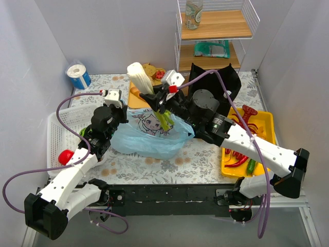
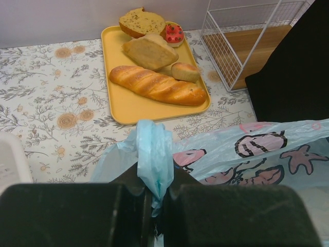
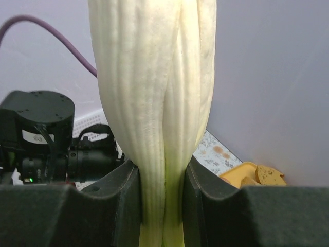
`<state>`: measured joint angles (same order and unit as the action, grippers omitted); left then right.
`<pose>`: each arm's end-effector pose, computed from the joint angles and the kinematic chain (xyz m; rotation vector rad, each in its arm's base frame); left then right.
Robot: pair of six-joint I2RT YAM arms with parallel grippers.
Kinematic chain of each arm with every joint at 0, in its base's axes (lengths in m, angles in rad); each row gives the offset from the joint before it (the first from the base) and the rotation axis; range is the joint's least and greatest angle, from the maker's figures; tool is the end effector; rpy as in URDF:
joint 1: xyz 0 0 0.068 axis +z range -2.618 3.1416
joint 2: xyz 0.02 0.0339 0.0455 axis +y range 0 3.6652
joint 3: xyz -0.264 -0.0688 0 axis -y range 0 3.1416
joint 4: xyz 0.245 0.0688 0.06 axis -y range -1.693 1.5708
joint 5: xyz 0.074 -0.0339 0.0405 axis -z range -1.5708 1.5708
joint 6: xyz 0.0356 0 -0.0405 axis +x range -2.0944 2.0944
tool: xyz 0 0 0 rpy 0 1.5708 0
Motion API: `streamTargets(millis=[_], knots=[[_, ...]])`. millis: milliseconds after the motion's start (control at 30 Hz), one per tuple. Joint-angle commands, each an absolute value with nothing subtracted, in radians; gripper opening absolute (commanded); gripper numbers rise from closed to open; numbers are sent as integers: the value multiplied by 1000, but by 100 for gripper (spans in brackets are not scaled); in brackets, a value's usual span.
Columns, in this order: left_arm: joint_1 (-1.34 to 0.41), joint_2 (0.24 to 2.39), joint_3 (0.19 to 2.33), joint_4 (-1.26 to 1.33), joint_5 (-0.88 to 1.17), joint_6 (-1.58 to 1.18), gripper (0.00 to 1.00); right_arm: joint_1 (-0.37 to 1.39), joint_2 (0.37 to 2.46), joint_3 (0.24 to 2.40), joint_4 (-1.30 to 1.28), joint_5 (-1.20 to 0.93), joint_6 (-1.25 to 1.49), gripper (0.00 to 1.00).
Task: Place the mixed food into the grocery bags and tie them
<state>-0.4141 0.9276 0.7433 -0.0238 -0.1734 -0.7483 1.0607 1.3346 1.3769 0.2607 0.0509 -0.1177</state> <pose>0.2041 -0.0830 0.3163 -0.4299 1.7761 -0.6791 0.1505 0.2653 0.4732 -0.6884 1.1114 0.7777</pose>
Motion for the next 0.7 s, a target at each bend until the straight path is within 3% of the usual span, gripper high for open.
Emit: streamTargets(millis=[0, 200, 400, 667], knots=[[-410, 916, 742, -23, -167, -745, 0, 1060, 1367, 1316, 394, 74, -176, 3], [-410, 908, 739, -21, -176, -744, 0, 1039, 1387, 1119, 618, -29, -199, 3], [-410, 893, 733, -17, -190, -741, 0, 1035, 1388, 873, 834, 20, -293, 1], [-410, 884, 733, -17, -209, -738, 0, 1020, 1391, 759, 735, 8, -393, 1]])
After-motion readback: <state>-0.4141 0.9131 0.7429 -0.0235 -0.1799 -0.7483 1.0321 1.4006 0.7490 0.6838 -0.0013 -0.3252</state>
